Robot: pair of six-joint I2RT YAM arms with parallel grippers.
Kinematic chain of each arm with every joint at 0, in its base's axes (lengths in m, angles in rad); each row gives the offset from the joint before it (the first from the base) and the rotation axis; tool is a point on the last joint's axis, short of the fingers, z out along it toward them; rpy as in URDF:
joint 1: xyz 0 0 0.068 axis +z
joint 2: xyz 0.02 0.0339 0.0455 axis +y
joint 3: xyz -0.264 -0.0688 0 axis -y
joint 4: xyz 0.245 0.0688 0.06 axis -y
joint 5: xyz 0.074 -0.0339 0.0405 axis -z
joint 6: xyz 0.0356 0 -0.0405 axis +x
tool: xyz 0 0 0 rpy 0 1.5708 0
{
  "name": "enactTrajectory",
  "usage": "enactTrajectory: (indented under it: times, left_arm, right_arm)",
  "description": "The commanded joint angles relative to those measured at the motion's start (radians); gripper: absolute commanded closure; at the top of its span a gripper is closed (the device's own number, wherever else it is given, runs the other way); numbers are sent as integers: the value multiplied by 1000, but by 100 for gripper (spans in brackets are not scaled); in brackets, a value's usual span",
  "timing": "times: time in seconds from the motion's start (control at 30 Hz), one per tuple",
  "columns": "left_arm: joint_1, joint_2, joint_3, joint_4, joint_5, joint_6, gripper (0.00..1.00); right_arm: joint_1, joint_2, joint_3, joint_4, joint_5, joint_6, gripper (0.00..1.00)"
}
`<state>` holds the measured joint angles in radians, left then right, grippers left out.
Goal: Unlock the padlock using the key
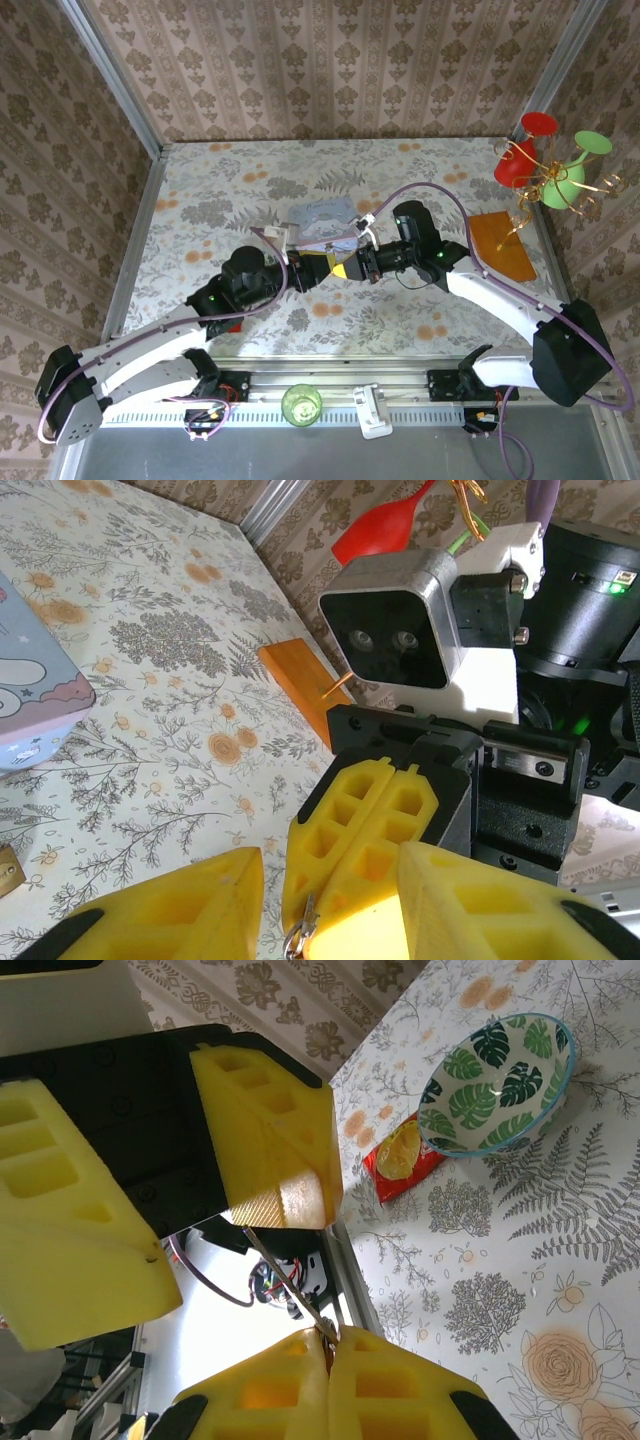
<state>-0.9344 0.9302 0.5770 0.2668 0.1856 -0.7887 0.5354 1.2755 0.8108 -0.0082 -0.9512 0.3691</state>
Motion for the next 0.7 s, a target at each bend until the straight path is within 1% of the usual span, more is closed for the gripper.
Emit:
enactTrajectory:
  times: [0.0, 0.07, 0.17, 0.4, 0.5, 0.53, 0.57, 0.63, 0.67]
  left_arm:
    - [3, 6, 14, -9, 2, 21, 62]
    - [3, 12, 16, -2, 5, 19, 62]
    - [3, 21, 30, -25, -2, 28, 68]
    - [2, 22, 14, -7, -28, 19, 92]
    - [2, 21, -4, 34, -28, 2, 99]
    - [3, 21, -7, 44, -29, -1, 100]
    - [3, 22, -12, 57, -29, -5, 100]
    - [3, 19, -29, 102, -32, -20, 100]
    - [3, 21, -44, 139, -34, -35, 100]
  right_arm:
    - [8, -1, 19, 9, -14, 8, 100]
    - [10, 4, 22, 8, -14, 10, 100]
    - [11, 6, 12, 34, -16, 25, 100]
    - [18, 5, 11, 43, -14, 29, 100]
    - [20, 8, 13, 36, -17, 28, 100]
    - [20, 7, 10, 41, -15, 29, 100]
    - [20, 4, 1, 62, -17, 44, 91]
    - [14, -8, -34, 155, -22, 96, 69]
    - [11, -16, -57, 218, -28, 133, 62]
